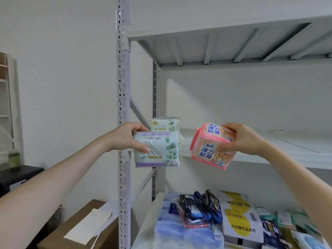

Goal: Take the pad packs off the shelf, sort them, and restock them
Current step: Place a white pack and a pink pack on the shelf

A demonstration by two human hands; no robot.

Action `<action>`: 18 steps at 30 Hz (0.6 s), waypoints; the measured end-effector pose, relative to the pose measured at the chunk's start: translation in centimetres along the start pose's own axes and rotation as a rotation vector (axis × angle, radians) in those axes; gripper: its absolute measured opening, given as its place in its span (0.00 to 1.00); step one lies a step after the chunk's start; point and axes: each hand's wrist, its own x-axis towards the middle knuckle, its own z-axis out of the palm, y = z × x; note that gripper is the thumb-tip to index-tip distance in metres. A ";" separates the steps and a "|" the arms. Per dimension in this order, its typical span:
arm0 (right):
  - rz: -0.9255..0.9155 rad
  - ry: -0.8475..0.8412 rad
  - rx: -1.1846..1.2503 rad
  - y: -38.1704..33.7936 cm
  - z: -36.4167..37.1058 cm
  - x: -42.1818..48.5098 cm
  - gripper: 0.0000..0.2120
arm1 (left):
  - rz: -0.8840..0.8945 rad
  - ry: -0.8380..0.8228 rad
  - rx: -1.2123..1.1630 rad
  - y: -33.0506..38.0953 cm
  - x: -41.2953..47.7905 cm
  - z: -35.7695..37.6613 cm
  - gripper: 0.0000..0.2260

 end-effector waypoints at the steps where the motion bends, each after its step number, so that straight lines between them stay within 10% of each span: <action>1: 0.004 0.001 -0.001 0.0 0.3 0.9 0.26 | 0.002 0.004 -0.004 -0.6 1.2 -0.5 0.26; 18: -0.008 0.014 -0.112 1.7 1.3 15.4 0.27 | 0.017 -0.018 -0.072 -9.1 17.8 -2.0 0.23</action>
